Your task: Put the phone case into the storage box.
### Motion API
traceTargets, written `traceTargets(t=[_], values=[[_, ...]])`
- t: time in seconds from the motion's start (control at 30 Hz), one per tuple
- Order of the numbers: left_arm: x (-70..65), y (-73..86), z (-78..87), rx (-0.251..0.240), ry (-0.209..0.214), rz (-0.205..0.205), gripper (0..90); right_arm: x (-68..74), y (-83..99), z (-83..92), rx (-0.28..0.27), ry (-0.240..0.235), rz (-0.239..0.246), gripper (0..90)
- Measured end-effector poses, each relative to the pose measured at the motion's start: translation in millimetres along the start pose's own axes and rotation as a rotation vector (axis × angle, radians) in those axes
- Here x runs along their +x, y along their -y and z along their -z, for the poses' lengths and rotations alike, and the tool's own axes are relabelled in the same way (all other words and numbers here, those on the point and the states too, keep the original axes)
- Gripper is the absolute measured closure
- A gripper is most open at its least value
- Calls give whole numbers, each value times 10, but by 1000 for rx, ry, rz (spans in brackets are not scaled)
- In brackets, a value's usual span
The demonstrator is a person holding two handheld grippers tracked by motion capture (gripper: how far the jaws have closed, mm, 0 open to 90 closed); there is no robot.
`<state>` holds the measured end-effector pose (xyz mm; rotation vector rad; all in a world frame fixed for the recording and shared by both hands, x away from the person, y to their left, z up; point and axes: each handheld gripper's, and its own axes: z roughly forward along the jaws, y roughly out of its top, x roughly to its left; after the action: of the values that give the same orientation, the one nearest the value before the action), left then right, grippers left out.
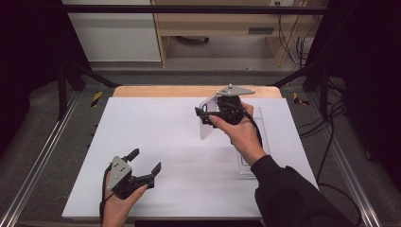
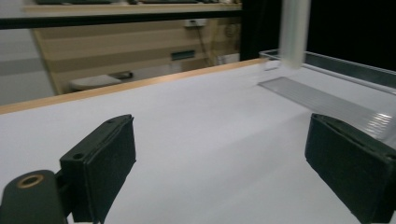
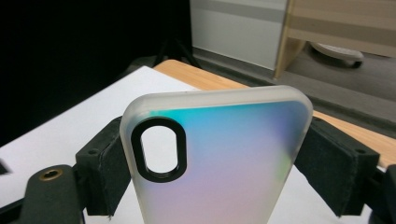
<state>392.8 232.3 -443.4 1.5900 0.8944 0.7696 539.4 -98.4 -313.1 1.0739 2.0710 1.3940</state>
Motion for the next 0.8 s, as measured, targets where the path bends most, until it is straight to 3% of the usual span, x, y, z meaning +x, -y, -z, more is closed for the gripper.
traceTargets(t=[0.07,0.17,0.27,0.4,0.5,0.8], values=[[49,37,64,1,-9,11,79,-94,-43,9,5,19,-11,180],[104,90,128,13,-14,9,50,-316,-115,10,2,90,-43,180],[153,111,155,8,-12,16,33,-408,-137,7,-2,116,-64,180],[210,145,163,0,-23,32,26,-593,-205,-7,-14,197,-56,180],[241,163,165,2,-31,39,25,-663,-237,-12,-28,218,-64,180],[268,182,166,2,-36,47,26,-930,-302,-44,-103,350,-79,181]])
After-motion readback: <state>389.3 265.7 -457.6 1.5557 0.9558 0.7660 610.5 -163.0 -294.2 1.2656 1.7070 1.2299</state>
